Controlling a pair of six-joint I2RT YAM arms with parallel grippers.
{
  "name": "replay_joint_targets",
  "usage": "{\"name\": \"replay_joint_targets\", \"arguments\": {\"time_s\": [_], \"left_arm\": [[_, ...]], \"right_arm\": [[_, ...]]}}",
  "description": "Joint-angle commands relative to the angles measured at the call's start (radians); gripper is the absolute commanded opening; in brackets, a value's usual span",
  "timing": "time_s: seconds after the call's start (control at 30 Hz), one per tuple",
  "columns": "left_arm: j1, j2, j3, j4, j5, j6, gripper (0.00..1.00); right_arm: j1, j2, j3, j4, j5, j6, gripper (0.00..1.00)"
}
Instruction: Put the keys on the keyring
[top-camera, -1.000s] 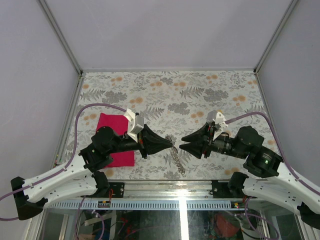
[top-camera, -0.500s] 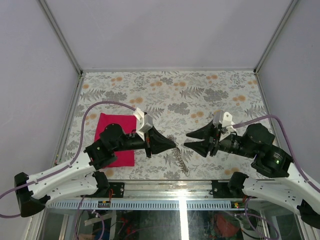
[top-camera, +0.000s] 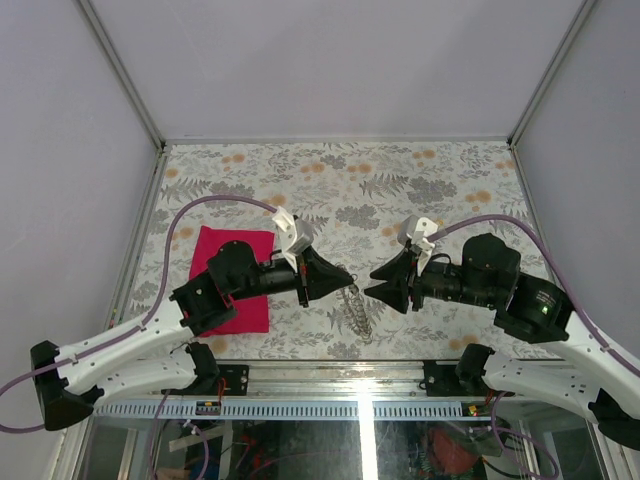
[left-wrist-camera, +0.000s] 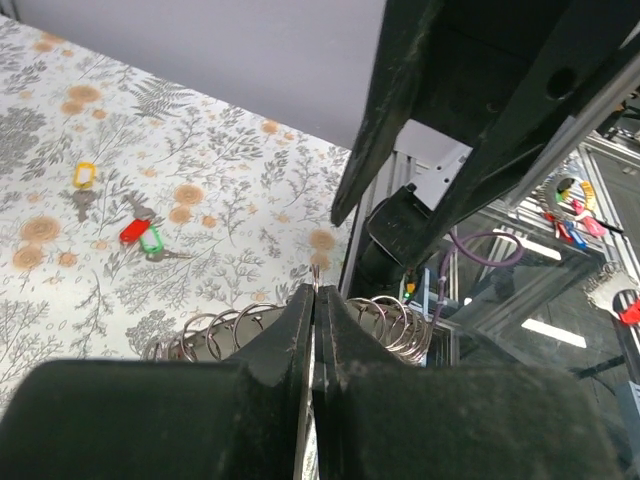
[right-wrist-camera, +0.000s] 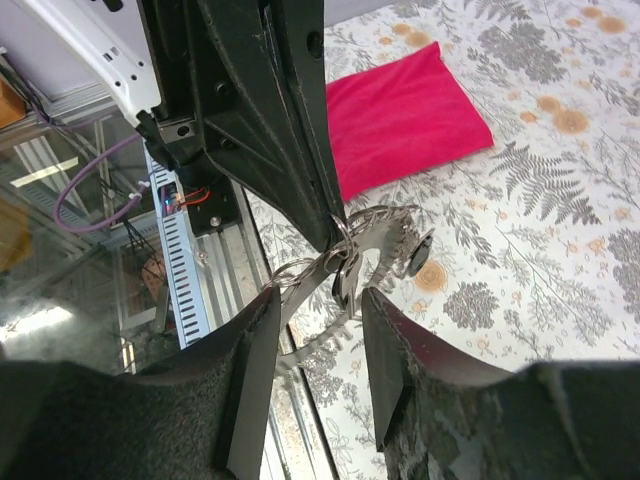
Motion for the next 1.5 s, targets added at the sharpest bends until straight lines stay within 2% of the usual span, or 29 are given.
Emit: {"name": "replay_joint_targets", "arguments": {"time_s": [0.0, 0.37, 0.53, 0.7, 1.03, 1.17, 1.4, 1.47], "left_arm": [[-0.001, 0.014, 0.060, 0.001, -0.077, -0.006, 0.00], [-0.001, 0.045, 0.094, -0.046, -0.177, -0.032, 0.00], [-0.001, 0.051, 0.097, -0.050, -0.197, -0.035, 0.00], [-0.002, 0.059, 0.104, -0.058, -0.213, -0.036, 0.00], [-0.002, 0.052, 0.108, -0.058, -0.239, -0.040, 0.00], [-0.002, 0.046, 0.106, -0.057, -0.242, -0.041, 0.00], [-0.001, 0.034, 0.106, -0.050, -0.242, -0.045, 0.00], [-0.001, 0.028, 0.107, -0.049, -0.241, -0.046, 0.04]], "right_arm": [[0.004, 0.013, 0.071, -0.046, 0.083, 0.041, 0.45], [0.004, 0.050, 0.069, -0.093, 0.136, 0.104, 0.46], [0.004, 0.073, 0.042, -0.040, 0.106, 0.145, 0.56], [0.005, 0.115, 0.030, -0.009, 0.091, 0.172, 0.61], [0.005, 0.204, 0.020, -0.024, 0.168, 0.179, 0.61], [0.004, 0.215, 0.012, -0.011, 0.173, 0.170, 0.52], [0.004, 0.170, -0.056, 0.098, 0.161, 0.147, 0.13], [0.004, 0.151, -0.078, 0.134, 0.151, 0.144, 0.04]]}}
